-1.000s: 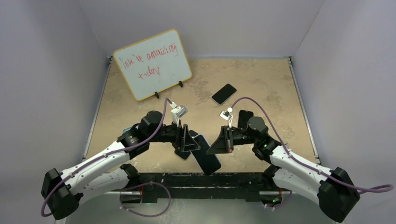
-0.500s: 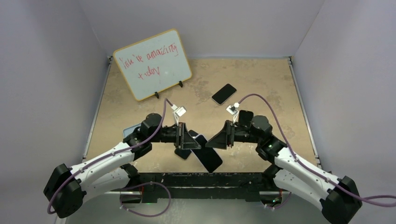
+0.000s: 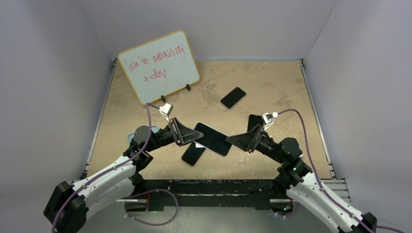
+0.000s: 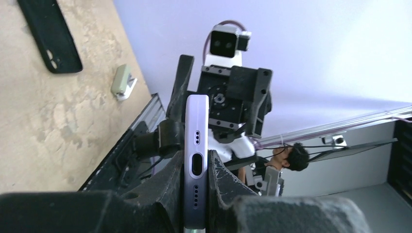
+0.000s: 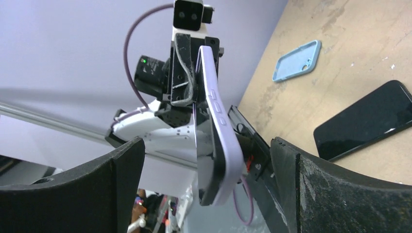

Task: Put the phone into the phone case

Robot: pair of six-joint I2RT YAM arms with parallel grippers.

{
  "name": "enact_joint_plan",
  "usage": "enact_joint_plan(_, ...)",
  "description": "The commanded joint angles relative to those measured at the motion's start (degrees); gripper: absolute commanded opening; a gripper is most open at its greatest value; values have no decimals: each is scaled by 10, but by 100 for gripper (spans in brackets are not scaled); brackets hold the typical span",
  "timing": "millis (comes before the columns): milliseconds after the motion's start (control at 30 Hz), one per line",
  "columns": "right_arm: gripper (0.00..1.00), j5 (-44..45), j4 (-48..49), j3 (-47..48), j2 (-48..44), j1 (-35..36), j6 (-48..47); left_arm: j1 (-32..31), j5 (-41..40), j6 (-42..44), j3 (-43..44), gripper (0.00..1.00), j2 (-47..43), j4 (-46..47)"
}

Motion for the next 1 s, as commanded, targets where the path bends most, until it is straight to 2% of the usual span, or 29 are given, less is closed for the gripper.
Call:
enact_joint_plan(0, 99, 53, 4, -20, -35, -2, 44, 3, -34, -70, -8, 0, -13, 132)
enact_joint_plan(100, 98, 31, 34, -31, -28, -2, 54, 3, -37, -78, -14, 0, -13, 146)
enact_joint_plan(300, 84, -28, 180, -45, 28, -2, 91, 3, -48, -86, -33, 0, -11, 170)
enact_joint_plan(367, 76, -35, 211, -38, 46, -2, 92, 3, -50, -90, -40, 0, -9, 182)
enact_joint_plan(533, 48, -45, 278, -49, 66, -2, 126, 3, -62, -92, -49, 1, -12, 177)
enact_joint_plan(600, 34, -38, 285, -54, 63, -2, 134, 3, -59, -89, -44, 7, -10, 170)
enact_joint_plan(700, 3, -29, 277, -50, 58, -2, 137, 3, -55, -67, -28, 24, -14, 132)
enact_joint_plan(767, 0, -25, 271, -47, 59, -1, 138, 3, -54, -50, -21, 40, -22, 94)
enact_joint_plan(833, 0, -20, 252, -41, 59, -2, 131, 3, -54, -37, -21, 48, -32, 71)
enact_joint_plan(933, 0, -8, 221, -39, 57, -2, 123, 3, -53, -28, -26, 50, -37, 55)
enact_joint_plan(967, 0, -6, 211, -39, 58, -2, 122, 3, -51, -25, -27, 45, -37, 50)
